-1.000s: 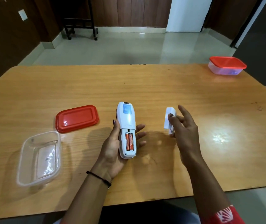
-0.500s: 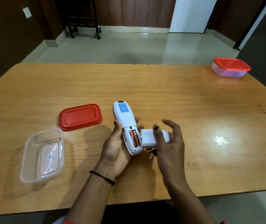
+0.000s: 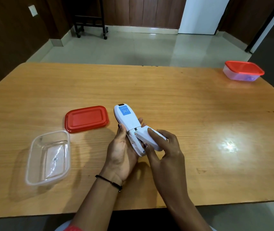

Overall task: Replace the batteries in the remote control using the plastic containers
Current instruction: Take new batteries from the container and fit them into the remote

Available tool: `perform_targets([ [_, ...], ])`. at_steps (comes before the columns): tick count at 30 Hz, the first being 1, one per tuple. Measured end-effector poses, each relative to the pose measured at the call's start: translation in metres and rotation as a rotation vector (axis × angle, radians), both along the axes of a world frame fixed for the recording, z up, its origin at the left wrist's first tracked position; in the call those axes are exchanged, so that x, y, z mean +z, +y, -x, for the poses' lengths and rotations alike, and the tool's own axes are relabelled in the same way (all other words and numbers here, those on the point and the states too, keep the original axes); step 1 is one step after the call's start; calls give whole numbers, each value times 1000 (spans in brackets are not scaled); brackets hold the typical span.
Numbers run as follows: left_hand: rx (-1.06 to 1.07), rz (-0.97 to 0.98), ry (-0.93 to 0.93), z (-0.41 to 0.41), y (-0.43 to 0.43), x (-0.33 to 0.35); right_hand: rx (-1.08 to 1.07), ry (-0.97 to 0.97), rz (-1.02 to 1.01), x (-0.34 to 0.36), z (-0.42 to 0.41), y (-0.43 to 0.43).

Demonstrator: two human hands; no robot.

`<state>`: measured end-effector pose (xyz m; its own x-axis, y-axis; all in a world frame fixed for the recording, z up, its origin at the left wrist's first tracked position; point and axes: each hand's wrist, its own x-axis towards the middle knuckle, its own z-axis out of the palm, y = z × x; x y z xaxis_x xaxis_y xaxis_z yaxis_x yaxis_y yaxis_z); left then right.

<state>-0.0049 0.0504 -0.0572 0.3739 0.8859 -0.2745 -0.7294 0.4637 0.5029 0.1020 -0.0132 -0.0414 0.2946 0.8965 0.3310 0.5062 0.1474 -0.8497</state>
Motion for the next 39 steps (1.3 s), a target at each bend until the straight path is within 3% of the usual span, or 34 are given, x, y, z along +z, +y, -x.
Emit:
perform_targets([
  [6,72,7,-8,1,2,1,-47,-58,-51,3,5,-7],
  [11,13,15,63,-4,-4,1,-81,-180,-60,-4,12,-3],
  [23,-7,-126,114,0,-9,14,52,-275,-84,-9,22,0],
  [25,7,-136,60,3,-7,18,117,-156,-109,-5,20,-2],
  [27,25,-147,30,7,-6,22,193,120,-77,2,16,-3],
  [30,38,-176,101,8,-3,21,242,615,124,9,8,0],
  [32,49,-191,149,6,-3,19,273,842,257,9,4,3],
  [39,53,-275,254,0,-8,22,255,1020,336,7,0,7],
])
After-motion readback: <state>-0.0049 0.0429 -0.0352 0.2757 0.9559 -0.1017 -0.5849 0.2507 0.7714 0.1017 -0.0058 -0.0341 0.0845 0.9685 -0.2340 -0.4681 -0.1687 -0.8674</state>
